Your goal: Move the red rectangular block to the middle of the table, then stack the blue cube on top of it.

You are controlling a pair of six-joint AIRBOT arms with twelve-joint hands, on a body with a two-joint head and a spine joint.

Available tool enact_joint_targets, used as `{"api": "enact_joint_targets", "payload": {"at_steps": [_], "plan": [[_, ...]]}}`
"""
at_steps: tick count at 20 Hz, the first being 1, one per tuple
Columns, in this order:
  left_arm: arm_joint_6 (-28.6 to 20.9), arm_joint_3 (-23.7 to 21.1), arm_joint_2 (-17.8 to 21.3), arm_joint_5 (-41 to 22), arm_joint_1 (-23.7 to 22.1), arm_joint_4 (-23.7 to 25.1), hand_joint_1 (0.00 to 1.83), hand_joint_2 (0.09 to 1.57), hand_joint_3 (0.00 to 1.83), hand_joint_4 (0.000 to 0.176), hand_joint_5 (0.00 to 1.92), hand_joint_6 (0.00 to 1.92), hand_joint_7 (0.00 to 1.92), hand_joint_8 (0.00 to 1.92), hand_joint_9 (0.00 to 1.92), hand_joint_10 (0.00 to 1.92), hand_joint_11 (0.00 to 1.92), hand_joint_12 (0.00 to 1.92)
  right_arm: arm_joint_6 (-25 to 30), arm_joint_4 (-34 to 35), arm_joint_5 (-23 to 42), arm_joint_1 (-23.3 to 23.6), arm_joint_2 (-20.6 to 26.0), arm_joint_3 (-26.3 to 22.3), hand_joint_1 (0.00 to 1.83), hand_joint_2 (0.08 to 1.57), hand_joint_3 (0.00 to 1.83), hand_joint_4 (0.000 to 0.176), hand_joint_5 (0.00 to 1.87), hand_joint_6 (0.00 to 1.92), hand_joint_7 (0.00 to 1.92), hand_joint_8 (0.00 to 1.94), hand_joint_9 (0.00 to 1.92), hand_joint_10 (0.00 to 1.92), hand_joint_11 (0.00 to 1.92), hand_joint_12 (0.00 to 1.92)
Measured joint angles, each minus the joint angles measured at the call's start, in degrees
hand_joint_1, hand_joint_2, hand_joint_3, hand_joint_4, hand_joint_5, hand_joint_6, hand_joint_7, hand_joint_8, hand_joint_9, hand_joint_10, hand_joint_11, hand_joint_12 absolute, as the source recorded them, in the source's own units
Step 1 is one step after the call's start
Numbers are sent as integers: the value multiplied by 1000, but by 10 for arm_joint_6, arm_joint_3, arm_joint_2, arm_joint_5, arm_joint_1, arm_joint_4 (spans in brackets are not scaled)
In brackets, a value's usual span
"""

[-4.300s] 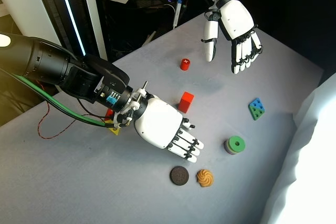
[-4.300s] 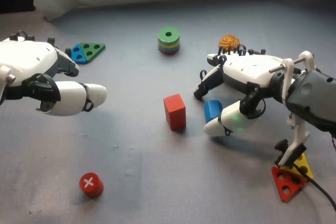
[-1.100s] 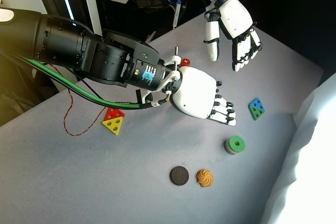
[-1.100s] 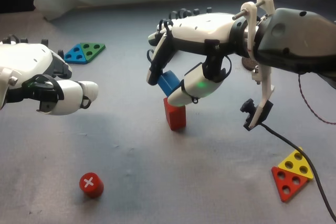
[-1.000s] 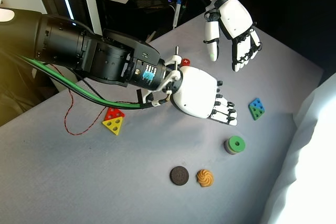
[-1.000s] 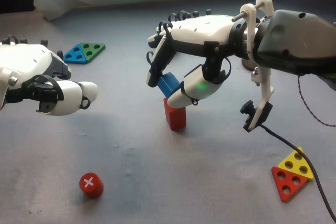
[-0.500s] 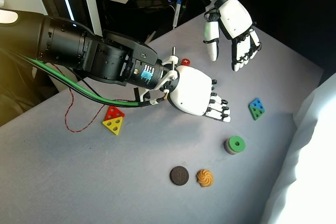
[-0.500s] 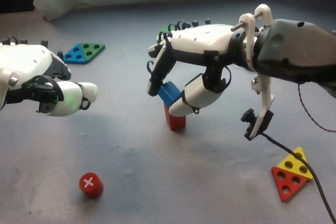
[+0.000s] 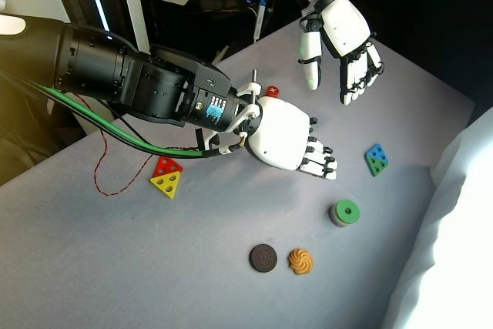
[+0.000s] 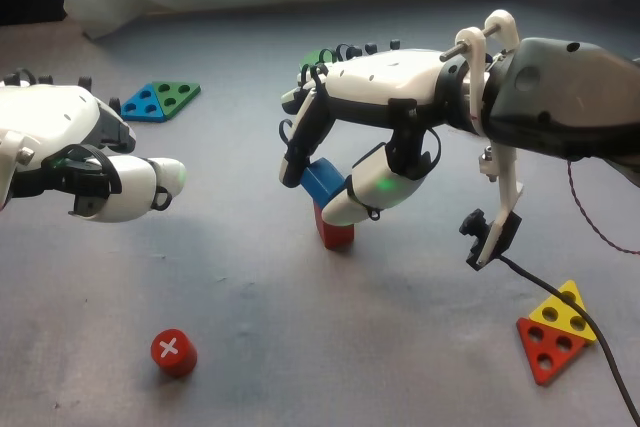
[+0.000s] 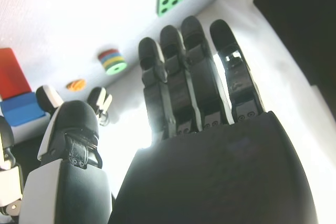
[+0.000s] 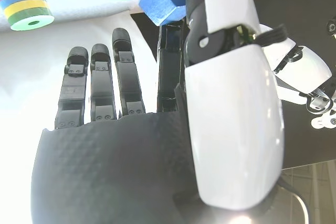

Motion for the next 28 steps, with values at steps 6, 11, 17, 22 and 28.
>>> {"api": "enact_joint_targets", "payload": {"at_steps": [6,11,17,22,28], "plan": [[0,0,0,0,0,0,156,1293,2,0,576,1,557,3,483,3,40,864,-7,1,1,-4,1,-1,1079,1060,2,101,1082,822,245,3,19,3,0,0],[2,0,0,0,0,0,163,1296,1,0,568,0,548,1,476,0,31,864,-7,1,0,-4,2,-1,1050,892,0,29,1009,270,277,4,87,12,0,0],[2,0,0,0,0,0,166,1297,1,0,573,1,556,2,483,2,41,868,-11,1,-1,-3,3,-1,903,912,10,67,909,75,330,18,13,0,0,0],[2,0,0,0,1,0,188,1291,0,0,578,3,561,3,483,1,45,869,-11,1,-3,-3,4,-1,961,903,4,58,997,96,241,2,22,3,0,0],[2,0,0,0,1,0,165,1292,1,0,578,0,564,0,490,1,41,852,-10,1,-2,-3,5,-1,1107,1014,4,122,1204,647,195,4,68,8,0,0]]}}
